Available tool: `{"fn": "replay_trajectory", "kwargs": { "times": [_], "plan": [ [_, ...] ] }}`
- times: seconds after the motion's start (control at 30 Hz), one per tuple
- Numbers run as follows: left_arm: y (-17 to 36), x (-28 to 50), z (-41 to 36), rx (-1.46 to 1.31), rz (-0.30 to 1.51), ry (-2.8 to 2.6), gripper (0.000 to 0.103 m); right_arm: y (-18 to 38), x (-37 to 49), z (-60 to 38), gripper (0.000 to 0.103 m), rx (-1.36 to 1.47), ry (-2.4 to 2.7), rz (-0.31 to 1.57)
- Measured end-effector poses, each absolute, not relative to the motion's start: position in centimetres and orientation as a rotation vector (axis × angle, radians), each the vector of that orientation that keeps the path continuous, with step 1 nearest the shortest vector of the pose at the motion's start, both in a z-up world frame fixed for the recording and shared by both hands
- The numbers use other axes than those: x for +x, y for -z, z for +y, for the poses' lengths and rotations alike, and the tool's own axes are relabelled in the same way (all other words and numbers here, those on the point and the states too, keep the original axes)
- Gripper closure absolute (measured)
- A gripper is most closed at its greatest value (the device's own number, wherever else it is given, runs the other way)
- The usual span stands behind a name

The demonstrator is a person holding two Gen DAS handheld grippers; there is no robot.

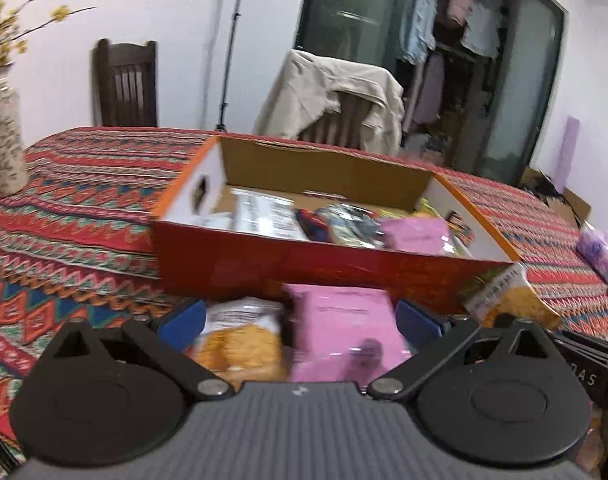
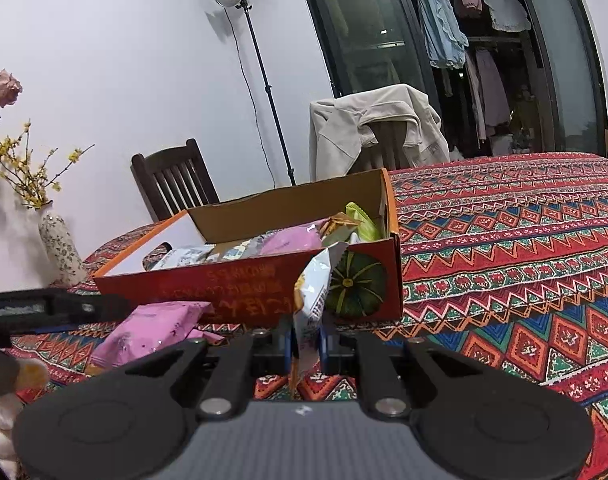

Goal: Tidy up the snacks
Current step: 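Grasp a white packet with the right gripper while the left grasps a pink packet, then carry both packets over the box and open both grippers to drop them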

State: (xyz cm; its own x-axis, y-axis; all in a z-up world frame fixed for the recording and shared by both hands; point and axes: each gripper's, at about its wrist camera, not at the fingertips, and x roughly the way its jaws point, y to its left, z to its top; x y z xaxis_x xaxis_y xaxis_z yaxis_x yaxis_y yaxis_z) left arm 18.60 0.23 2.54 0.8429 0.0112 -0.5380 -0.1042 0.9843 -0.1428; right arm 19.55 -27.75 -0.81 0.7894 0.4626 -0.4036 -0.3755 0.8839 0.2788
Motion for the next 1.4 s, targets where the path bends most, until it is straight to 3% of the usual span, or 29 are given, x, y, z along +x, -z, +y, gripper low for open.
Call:
{"fn": "replay_trajectory", "kwargs": {
  "times": [0.4, 0.5, 0.57, 1.4],
  "plan": [
    [-0.6, 20.6, -3.8, -0.071, 0.616, -0.081, 0.003, 0.7, 19.3, -28.0, 0.091, 0.206, -0.472, 0.469],
    [-0.4, 20.7, -3.6, -0.080, 0.633, -0.079, 0.031, 0.6, 19.3, -28.0, 0.091, 0.209, -0.473, 0.466],
    [-0.3, 20.8, -3.2, -0.103, 0.641, -0.069, 0.038, 0.7, 19.3, -28.0, 0.091, 0.211, -0.471, 0.466],
    [-5.5, 16.0, 1.2, -0.180, 0.475, -0.069, 0.040, -1.1, 18.4, -27.5, 0.091, 0.163, -0.479, 0.384]
  ]
}}
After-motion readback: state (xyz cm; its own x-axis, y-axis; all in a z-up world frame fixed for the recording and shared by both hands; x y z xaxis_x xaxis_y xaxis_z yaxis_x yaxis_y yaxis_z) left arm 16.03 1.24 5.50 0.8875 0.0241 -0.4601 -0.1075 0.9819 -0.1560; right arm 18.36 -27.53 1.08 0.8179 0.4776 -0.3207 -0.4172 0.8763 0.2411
